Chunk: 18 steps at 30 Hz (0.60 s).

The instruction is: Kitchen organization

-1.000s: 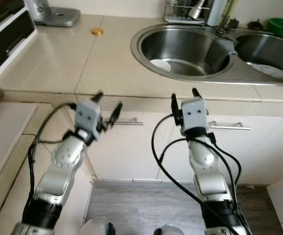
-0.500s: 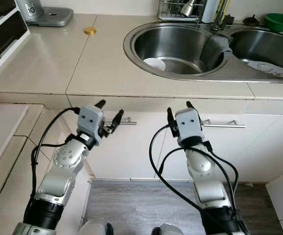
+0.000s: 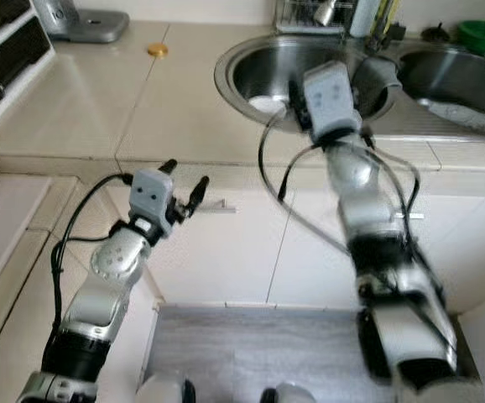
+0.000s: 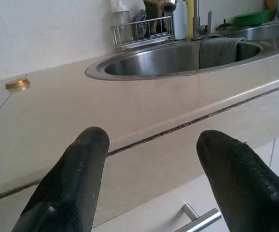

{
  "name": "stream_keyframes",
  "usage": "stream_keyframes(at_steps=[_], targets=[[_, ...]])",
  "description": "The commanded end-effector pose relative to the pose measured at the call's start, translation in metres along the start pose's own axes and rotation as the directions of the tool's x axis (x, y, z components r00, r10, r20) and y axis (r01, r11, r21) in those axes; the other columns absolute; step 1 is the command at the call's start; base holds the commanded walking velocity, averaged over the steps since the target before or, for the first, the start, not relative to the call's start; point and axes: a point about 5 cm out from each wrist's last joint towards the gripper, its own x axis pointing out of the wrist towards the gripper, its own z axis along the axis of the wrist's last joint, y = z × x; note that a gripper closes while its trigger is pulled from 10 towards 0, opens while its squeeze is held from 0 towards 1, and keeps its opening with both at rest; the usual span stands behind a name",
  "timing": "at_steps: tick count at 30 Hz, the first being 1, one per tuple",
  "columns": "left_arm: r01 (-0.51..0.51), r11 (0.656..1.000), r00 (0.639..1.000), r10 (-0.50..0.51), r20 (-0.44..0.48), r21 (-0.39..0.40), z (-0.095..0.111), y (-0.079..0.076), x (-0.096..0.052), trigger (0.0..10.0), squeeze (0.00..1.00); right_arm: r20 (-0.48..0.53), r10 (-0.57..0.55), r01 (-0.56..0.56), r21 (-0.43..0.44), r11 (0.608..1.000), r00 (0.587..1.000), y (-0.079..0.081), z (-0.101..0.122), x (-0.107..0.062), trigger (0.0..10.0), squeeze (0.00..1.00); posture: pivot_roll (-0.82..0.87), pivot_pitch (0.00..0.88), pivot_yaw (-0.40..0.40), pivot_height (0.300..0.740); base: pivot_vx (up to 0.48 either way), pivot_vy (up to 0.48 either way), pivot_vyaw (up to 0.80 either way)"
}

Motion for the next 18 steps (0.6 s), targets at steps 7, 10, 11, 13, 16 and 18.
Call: stream_keyframes(at_steps=[7,10,11,13,16,18], targets=[[-0.021,1.000,1.000,0.021,0.014,0.023,0.003,0.005,0.003,10.0,0.00,-0.010,-0.010,0.009,-0.062,0.998,1.000,-0.046,0.051,0.051,10.0,0.00,0.23,0.000,-0.075,0.740,0.000,0.000,0.00],[-0.027,0.999,1.000,0.027,0.015,0.025,0.002,0.006,0.003,10.0,0.00,-0.007,-0.027,0.025,-0.115,0.993,1.000,-0.058,0.066,0.060,10.0,0.00,0.24,0.000,-0.075,0.740,0.000,0.000,0.00],[-0.029,0.999,0.999,0.028,0.015,0.026,0.002,0.006,0.003,10.0,0.00,-0.007,-0.029,0.028,-0.131,0.991,1.000,-0.061,0.070,0.062,10.0,0.00,0.24,0.000,-0.075,0.740,0.000,0.000,0.00],[-0.031,0.999,0.999,0.030,0.015,0.028,0.001,0.007,0.003,10.0,0.00,-0.001,-0.037,0.036,-0.158,0.987,0.999,-0.068,0.078,0.064,10.0,0.00,0.24,0.000,-0.076,0.740,0.000,0.000,0.00],[-0.033,0.999,0.999,0.033,0.016,0.030,0.001,0.007,0.004,10.0,0.00,0.002,-0.043,0.043,-0.179,0.983,0.999,-0.074,0.085,0.067,10.0,0.00,0.24,0.000,-0.077,0.740,0.000,0.000,0.00],[-0.035,0.999,0.999,0.034,0.018,0.032,0.002,0.008,0.005,10.0,0.00,0.006,-0.041,0.042,-0.182,0.982,0.999,-0.078,0.092,0.069,10.0,0.00,0.24,0.000,-0.077,0.740,0.000,0.000,0.00]])
